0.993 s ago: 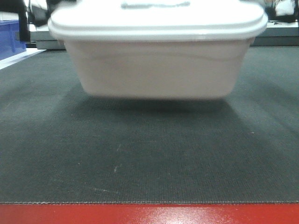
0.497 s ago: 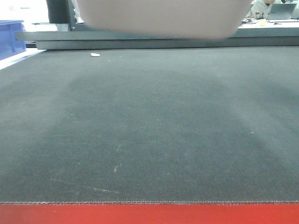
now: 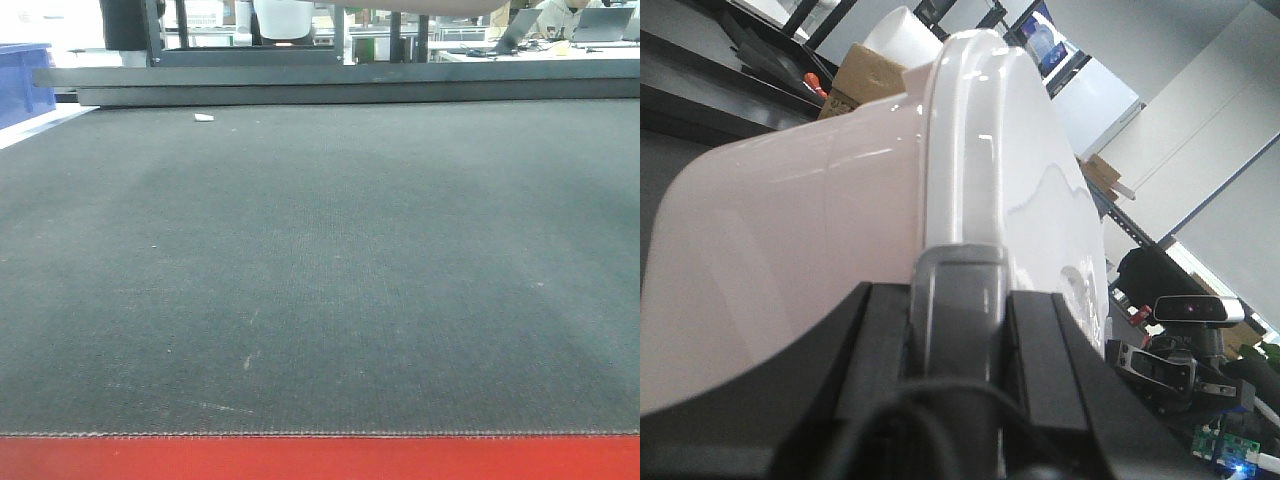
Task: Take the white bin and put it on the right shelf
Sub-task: 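Lift the pink bin off the table with both grippers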
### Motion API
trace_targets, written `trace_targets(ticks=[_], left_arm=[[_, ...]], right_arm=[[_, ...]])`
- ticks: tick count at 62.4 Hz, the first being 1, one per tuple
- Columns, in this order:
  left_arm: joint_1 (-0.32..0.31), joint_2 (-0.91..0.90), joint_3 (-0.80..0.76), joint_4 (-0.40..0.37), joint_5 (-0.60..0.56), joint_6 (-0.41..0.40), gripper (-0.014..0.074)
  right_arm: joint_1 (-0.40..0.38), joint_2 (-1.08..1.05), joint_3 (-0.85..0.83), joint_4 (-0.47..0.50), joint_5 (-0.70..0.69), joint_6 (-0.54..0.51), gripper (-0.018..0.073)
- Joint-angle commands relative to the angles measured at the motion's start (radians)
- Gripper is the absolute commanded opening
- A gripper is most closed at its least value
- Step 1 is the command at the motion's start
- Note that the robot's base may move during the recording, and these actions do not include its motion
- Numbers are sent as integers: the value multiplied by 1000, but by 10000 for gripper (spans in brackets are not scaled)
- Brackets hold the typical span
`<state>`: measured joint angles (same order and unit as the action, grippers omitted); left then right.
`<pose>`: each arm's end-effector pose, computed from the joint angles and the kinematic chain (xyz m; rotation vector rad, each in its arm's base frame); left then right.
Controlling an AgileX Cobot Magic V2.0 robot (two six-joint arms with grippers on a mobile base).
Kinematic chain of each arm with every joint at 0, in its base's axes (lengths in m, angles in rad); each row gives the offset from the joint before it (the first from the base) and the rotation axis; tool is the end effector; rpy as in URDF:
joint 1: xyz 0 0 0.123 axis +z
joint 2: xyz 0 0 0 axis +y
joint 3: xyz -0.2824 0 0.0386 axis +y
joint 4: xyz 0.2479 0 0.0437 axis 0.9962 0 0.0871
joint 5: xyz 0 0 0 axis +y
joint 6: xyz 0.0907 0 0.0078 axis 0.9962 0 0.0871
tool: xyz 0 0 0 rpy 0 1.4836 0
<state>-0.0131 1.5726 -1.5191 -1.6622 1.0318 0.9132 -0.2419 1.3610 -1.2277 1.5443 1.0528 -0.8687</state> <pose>0.3343 -0.0823 0.4444 0.3015 1.6108 -1.3676 0.2862 0.0109 0.4134 -0.0728 1.7507 1.1658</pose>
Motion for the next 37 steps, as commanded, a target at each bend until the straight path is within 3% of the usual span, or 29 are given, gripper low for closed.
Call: trace_targets(ticks=[1, 37], left_arm=[[-71, -54, -35, -54, 282, 12, -125], [-71, -54, -35, -53, 274, 12, -125]], right_arm=[[38, -49, -32, 126, 277, -22, 52], [38, -49, -32, 125, 206, -22, 52]])
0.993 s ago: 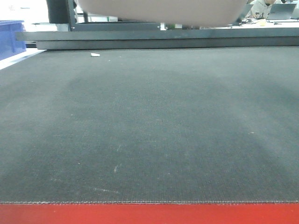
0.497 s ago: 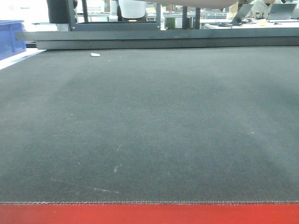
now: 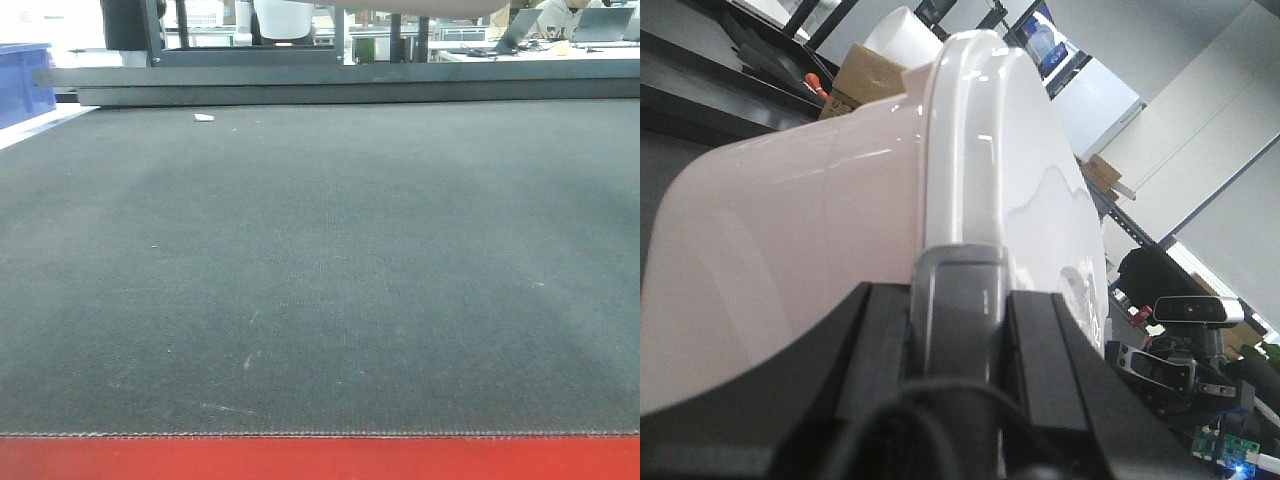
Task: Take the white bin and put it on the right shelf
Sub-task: 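Lift the pink bin off the table with both grippers, then hold the pink bin raised while the base drives away from the table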
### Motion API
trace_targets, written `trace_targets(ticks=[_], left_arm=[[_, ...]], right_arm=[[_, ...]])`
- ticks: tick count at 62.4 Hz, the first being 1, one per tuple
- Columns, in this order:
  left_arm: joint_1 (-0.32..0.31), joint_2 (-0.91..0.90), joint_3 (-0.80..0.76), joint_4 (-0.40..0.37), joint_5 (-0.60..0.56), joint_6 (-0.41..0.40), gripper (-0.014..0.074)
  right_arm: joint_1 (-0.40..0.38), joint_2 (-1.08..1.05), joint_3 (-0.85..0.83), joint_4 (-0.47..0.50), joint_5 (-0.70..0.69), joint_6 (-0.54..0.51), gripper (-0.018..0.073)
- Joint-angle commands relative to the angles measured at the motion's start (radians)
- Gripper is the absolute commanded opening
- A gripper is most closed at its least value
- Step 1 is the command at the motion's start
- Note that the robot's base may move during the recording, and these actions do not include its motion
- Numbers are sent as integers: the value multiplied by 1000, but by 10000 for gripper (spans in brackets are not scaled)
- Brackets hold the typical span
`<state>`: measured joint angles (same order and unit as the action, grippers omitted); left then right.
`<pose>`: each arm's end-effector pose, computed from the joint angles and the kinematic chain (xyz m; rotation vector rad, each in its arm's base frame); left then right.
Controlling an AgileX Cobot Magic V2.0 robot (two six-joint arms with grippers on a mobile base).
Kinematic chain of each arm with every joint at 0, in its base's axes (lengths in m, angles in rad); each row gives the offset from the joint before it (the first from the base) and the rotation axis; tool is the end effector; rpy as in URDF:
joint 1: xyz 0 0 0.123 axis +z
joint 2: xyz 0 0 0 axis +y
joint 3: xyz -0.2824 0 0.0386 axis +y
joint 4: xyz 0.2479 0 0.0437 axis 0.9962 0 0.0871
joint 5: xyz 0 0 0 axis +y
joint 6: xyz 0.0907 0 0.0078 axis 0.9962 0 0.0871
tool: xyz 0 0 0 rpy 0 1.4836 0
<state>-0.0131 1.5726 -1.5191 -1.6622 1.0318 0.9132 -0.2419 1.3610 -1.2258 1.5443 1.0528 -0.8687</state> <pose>0.3343 -0.0823 0.4444 0.3015 1.6108 -1.3676 0.2862 0.0109 0.4129 -0.0714 1.7520 1.1666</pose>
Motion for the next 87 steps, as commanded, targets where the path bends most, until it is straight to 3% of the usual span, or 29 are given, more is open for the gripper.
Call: trace_targets(ticks=[1, 52, 87], left_arm=[[-71, -54, -35, -53, 274, 12, -125], [-71, -54, -35, -53, 274, 12, -125], [-71, -54, -35, -53, 272, 12, -125]], right_arm=[[38, -49, -34, 125, 206, -22, 52], [38, -44, -34, 125, 204, -22, 52], [38, -45, -34, 125, 108, -22, 52]])
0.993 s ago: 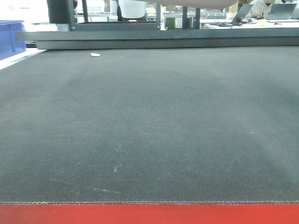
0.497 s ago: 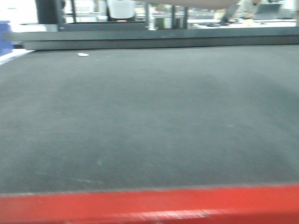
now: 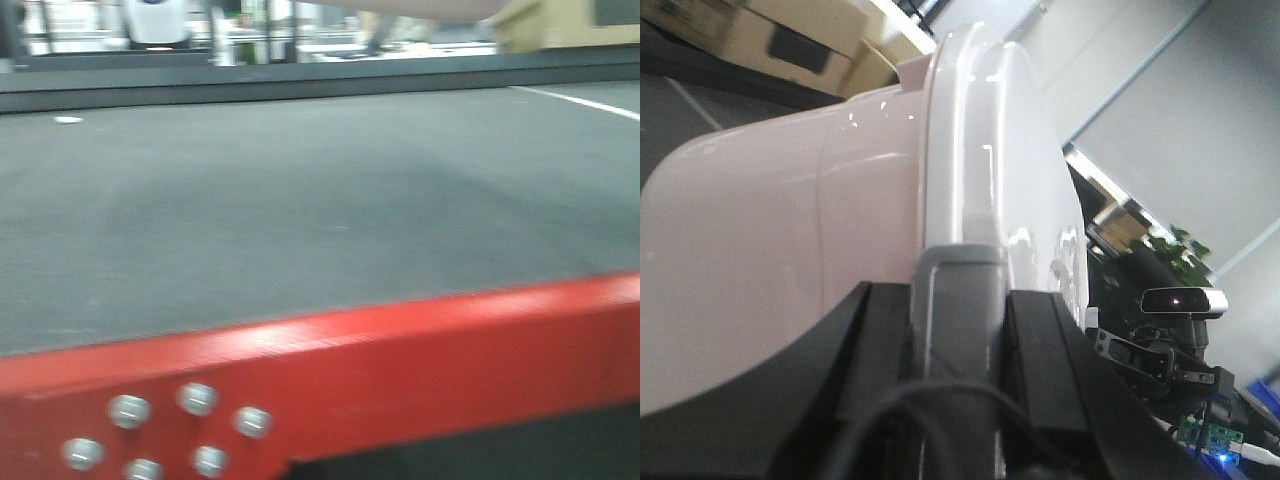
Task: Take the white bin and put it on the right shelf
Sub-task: 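Hold the pink bin raised while the base drives away from the table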
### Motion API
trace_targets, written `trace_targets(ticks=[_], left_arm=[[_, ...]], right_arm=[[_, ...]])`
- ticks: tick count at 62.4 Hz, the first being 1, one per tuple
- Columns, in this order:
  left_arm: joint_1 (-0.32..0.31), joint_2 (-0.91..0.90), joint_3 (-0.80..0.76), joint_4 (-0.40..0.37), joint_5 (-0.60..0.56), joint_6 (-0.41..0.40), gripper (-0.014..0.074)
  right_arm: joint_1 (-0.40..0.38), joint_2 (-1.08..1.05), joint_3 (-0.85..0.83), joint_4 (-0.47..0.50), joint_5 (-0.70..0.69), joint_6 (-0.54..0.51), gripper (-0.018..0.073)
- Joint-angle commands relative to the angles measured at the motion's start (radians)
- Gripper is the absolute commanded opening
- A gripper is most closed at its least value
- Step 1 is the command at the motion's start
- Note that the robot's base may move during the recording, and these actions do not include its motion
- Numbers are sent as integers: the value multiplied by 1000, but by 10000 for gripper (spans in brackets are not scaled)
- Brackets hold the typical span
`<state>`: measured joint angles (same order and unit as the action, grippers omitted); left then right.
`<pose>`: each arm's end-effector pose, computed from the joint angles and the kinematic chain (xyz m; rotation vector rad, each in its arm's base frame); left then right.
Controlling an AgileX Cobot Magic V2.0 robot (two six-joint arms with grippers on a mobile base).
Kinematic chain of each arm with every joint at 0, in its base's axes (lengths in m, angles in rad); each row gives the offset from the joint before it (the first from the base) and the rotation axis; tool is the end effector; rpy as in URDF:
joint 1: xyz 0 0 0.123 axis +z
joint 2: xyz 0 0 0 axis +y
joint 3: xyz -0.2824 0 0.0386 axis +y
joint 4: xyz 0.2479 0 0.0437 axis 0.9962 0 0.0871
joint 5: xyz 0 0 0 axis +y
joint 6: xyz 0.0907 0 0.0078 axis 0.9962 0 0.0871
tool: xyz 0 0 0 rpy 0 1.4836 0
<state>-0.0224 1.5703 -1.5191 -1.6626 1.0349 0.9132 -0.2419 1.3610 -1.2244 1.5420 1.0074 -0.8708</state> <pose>0.3325 -0.0855 0.4452 0.3134 1.6090 -1.3763 0.2891 0.0080 0.4122 -0.0354 1.7482 1.1288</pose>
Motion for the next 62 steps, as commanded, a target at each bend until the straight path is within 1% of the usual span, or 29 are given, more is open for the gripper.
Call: trace_targets(ticks=[1, 62], left_arm=[[-62, -52, -35, -53, 269, 12, -126], [-62, -52, -35, -55, 269, 12, -125]], right_arm=[[38, -45, -36, 128, 154, -20, 52], [38, -45, -36, 128, 151, -20, 52]])
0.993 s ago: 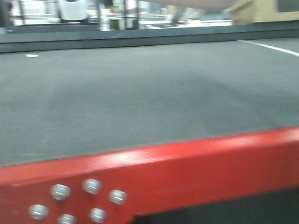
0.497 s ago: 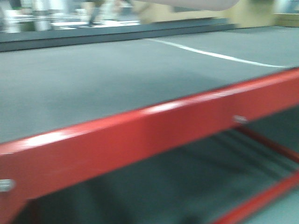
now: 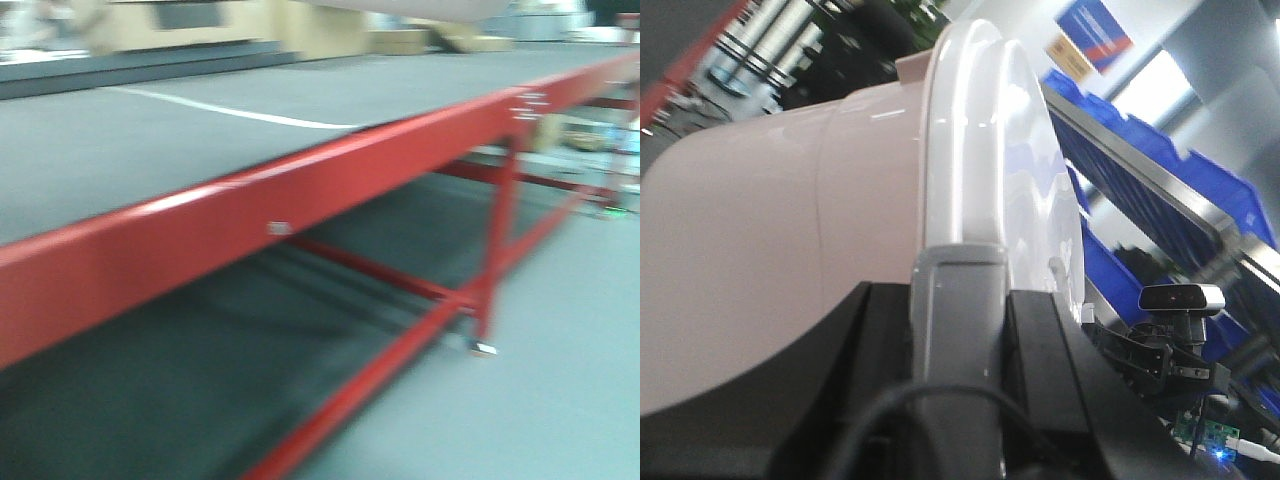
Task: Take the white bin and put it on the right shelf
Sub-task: 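Hold the pink bin raised while the base drives away from the table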
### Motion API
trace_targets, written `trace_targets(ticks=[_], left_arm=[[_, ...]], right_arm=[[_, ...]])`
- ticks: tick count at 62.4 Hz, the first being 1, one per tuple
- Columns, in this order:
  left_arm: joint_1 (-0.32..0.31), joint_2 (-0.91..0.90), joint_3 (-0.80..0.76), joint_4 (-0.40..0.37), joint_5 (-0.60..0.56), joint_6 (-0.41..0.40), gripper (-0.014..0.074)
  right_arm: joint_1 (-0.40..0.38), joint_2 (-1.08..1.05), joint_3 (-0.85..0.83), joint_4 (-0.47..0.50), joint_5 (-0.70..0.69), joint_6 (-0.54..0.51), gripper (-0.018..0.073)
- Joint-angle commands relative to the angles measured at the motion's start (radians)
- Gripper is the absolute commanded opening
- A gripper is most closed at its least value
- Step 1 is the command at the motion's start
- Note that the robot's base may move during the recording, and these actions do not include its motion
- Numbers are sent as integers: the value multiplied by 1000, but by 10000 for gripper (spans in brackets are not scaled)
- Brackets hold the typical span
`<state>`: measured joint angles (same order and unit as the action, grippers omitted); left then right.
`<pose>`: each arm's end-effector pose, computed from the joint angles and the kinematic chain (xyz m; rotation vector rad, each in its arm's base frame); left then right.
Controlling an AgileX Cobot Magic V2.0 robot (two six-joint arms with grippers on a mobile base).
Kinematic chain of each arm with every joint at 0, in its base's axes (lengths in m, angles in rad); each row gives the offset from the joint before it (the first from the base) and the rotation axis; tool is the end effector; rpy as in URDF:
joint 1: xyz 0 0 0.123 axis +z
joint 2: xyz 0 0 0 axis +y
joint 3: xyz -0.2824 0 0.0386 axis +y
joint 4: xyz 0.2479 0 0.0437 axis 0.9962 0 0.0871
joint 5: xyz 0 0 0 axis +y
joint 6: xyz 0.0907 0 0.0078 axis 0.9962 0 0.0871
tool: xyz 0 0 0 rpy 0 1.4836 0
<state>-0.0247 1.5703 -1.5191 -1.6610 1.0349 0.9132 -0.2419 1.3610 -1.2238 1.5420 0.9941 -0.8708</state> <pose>0.3323 -0.0863 0.4451 0.3162 1.6103 -1.3768 0.2900 0.0071 0.4120 -0.0239 1.7467 1.1188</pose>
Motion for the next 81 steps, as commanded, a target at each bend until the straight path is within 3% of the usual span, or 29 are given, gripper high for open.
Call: trace_targets(ticks=[1, 81], left_arm=[[-59, -52, -35, -56, 269, 12, -125], [-59, -52, -35, -56, 269, 12, -125]], right_arm=[[38, -45, -36, 128, 164, -20, 52], [38, -45, -36, 128, 164, -20, 52]])
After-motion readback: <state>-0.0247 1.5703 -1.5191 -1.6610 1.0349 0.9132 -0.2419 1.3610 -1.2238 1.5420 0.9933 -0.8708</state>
